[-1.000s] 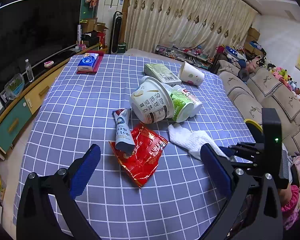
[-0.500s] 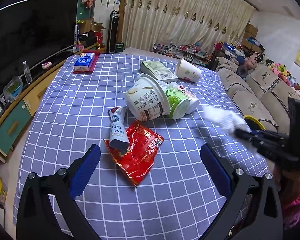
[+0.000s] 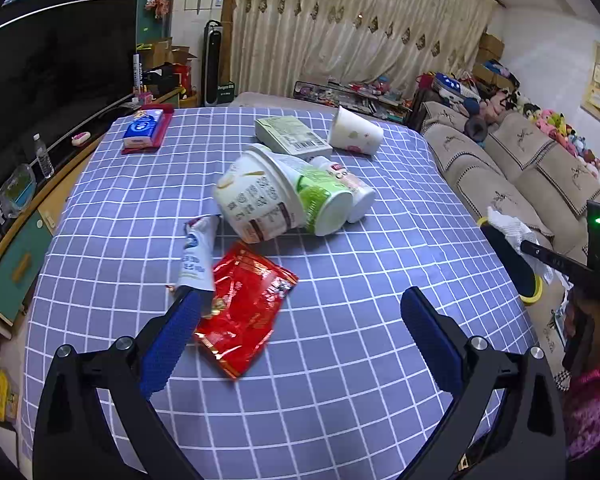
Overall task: Collect trash
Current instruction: 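Carry the white tissue with the right gripper into the bin and release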
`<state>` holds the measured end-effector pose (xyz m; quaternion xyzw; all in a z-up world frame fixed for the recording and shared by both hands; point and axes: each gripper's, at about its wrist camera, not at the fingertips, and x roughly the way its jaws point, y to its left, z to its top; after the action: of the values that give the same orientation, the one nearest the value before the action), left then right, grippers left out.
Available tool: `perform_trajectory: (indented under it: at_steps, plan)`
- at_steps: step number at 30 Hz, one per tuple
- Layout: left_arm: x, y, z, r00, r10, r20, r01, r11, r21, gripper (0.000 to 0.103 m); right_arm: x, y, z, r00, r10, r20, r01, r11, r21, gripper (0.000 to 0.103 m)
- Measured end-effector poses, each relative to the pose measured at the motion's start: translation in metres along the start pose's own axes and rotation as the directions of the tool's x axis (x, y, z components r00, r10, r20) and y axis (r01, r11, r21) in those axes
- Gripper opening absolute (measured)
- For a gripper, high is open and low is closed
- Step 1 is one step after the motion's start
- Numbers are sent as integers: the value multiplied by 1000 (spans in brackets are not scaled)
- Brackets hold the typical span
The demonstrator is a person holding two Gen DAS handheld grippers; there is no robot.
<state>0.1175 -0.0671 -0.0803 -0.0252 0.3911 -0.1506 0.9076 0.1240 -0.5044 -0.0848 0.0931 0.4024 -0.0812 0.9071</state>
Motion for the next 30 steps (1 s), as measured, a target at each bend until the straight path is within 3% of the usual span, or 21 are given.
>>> perform_trajectory:
  at_steps: [5, 13, 15, 17, 19, 26, 30]
  plan:
    - [5, -9, 1, 1000, 1, -11, -1, 1000, 16, 98, 24, -41, -2, 996, -78, -45, 80, 995, 51, 12]
    - [12, -17, 3, 1000, 8, -30, -7, 999, 35, 98, 63, -61, -8, 987, -114, -112, 125, 988, 95, 14]
    - [14, -18, 3, 999, 8, -34, -7, 999, 36, 98, 70, -65, -9, 985, -123, -124, 136, 986, 101, 19]
    - [15, -19, 4, 999, 6, -36, -5, 999, 38, 98, 75, -68, -9, 982, -135, -133, 150, 982, 112, 34]
    - [16, -20, 3, 999, 5, -38, -4, 999, 40, 98, 77, -71, -9, 981, -144, -132, 160, 980, 118, 39]
    - [20, -21, 4, 999, 2, -43, 0, 999, 41, 98, 65, -68, -10, 985, -140, -105, 153, 980, 126, 49]
    - [21, -20, 3, 999, 2, -45, -1, 999, 35, 98, 57, -59, -9, 988, -128, -90, 138, 984, 114, 49]
